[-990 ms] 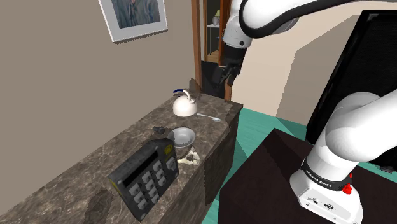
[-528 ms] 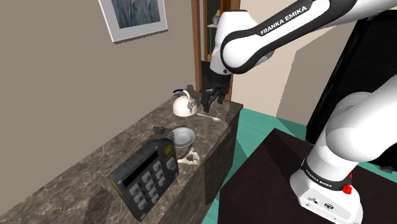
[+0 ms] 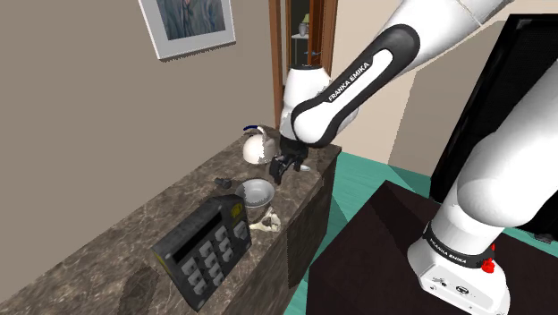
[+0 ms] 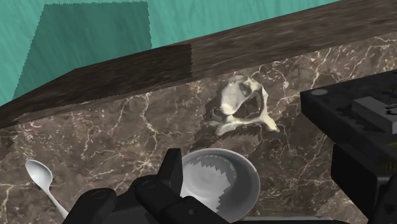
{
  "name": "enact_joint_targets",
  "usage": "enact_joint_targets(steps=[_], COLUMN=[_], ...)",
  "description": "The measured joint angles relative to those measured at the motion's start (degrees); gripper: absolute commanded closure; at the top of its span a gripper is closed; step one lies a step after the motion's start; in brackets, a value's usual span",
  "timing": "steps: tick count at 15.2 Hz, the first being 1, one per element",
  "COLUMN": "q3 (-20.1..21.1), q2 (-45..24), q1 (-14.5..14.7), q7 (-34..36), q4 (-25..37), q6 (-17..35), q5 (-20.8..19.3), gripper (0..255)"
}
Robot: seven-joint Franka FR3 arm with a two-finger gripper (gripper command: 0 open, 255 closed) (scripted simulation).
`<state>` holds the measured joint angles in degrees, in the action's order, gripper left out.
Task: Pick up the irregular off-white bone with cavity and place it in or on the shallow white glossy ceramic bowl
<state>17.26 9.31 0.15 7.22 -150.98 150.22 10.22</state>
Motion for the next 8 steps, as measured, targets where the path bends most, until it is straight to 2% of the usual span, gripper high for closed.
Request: enact_joint_targets(steps=[4, 8], q3=[1.50, -0.32], q2=[-10.42, -20.02], q1=[-0.54, 1.46], q7=[6.24, 13.95], q4=[2.65, 5.77], q6=[7.02, 12.56], q5=[-5.83, -13.86], gripper=[0, 0])
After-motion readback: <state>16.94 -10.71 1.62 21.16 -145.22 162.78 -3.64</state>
